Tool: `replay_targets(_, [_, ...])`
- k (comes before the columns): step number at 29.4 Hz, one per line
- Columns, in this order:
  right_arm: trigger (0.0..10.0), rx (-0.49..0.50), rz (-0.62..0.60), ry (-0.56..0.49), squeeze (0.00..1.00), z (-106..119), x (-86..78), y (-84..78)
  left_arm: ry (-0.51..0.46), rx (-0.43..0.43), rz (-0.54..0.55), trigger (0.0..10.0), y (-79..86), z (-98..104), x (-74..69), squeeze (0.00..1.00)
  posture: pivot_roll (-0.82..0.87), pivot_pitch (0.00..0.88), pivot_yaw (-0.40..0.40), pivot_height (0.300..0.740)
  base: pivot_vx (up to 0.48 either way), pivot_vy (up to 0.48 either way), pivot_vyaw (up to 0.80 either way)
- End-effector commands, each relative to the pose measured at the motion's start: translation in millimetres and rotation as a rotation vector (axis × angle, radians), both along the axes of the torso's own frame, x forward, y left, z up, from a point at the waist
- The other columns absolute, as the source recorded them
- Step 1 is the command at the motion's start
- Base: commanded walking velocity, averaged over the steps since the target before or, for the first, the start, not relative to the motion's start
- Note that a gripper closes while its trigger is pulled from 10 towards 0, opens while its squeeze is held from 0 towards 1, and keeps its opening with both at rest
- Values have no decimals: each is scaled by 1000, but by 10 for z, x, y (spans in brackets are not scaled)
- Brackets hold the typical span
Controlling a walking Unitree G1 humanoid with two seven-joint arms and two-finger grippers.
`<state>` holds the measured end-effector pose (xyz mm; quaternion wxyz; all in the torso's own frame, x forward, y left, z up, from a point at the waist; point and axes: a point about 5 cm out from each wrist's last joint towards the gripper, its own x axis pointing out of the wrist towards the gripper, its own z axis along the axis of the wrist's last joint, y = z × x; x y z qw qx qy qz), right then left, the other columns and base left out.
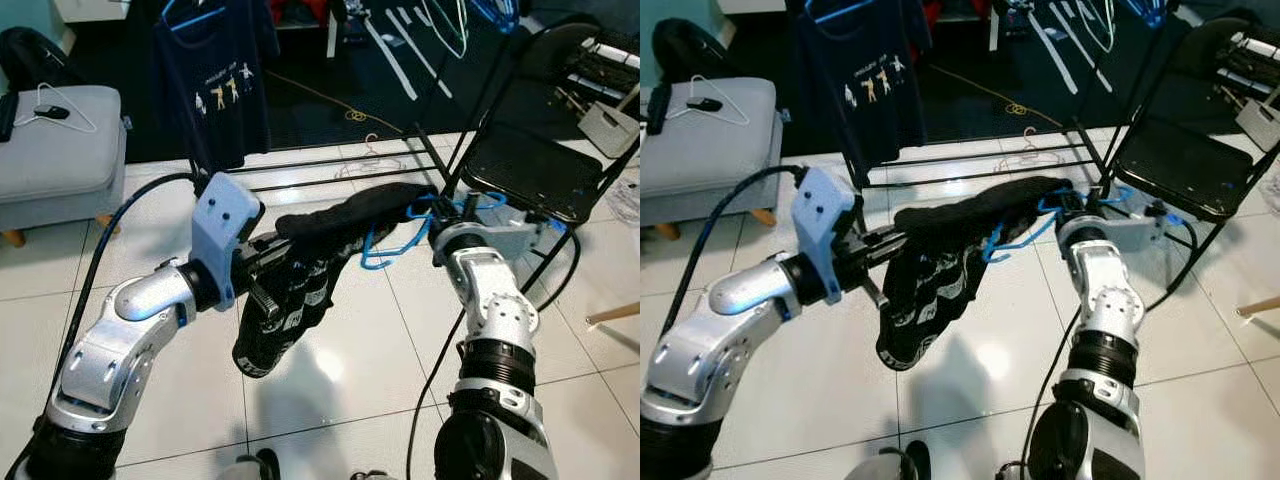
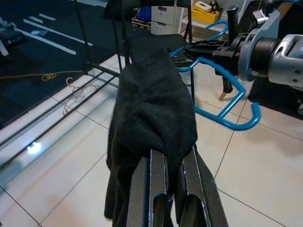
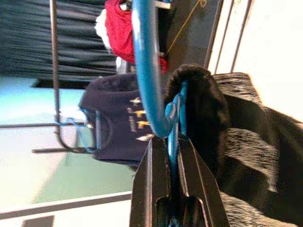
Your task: Hang hanger
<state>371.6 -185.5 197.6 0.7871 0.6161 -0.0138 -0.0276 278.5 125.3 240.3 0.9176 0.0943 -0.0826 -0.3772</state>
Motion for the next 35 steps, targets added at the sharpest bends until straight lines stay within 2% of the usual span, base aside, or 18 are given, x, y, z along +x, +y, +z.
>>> replay_targets(1, [10000, -47, -38, -6, 0, -1, -17, -62, -20, -19, -41, 10000, -57, 48, -62, 0, 10, 242, -27, 740, 0, 0, 0])
replay_targets(3, [10000, -129, -59, -18, 0, 39, 2, -31, -12, -15, -85, 10000, -125, 40, -109, 0, 10, 240, -25, 740, 0, 0, 0])
replay_targets(6, [10000, -123, -80, -30, 0, 70, 14, -34, -4, -3, -114, 10000, -157, 22, -145, 0, 10, 240, -25, 740, 0, 0, 0])
replay_targets(7, [10000, -75, -112, -52, 0, 119, 31, -53, 16, 42, -123, 10000, -165, -33, -178, 0, 10, 240, -25, 740, 0, 0, 0])
replay_targets(9, [10000, -75, -112, -52, 0, 119, 31, -53, 16, 42, -123, 10000, -165, -33, -178, 0, 10, 240, -25, 740, 0, 0, 0])
replay_targets(11, [10000, -32, -118, -86, 0, 180, 30, -62, 30, 73, -83, 10000, -123, -89, -150, 0, 12, 235, -29, 740, 0, 0, 0])
replay_targets(14, [10000, -24, -117, -98, 0, 199, 28, -62, 36, 79, -67, 10000, -107, -105, -137, 0, 12, 235, -29, 740, 0, 0, 0])
replay_targets(17, [10000, -7, -110, -131, 0, 250, 5, -52, 51, 93, -2, 10000, -41, -183, -75, 0, 12, 230, -28, 740, 0, 0, 0])
replay_targets(21, [10000, -12, -105, -145, 0, 271, -8, -47, 56, 107, 25, 10000, -6, -221, -48, 0, 8, 229, -26, 740, 0, 0, 0])
replay_targets(23, [10000, 3, -75, -197, 0, 341, -48, -19, 69, 123, 88, 10000, 73, -307, 15, 0, 7, 228, -24, 740, 0, 0, 0])
replay_targets(26, [10000, 1, -44, -240, 0, 394, -84, 12, 76, 138, 122, 10000, 117, -359, 56, 0, 7, 229, -25, 740, 0, 0, 0])
replay_targets(35, [10000, -6, -5, -294, 0, 453, -134, 44, 81, 130, 185, 10000, 210, -391, 129, 0, 4, 246, -22, 740, 0, 0, 0])
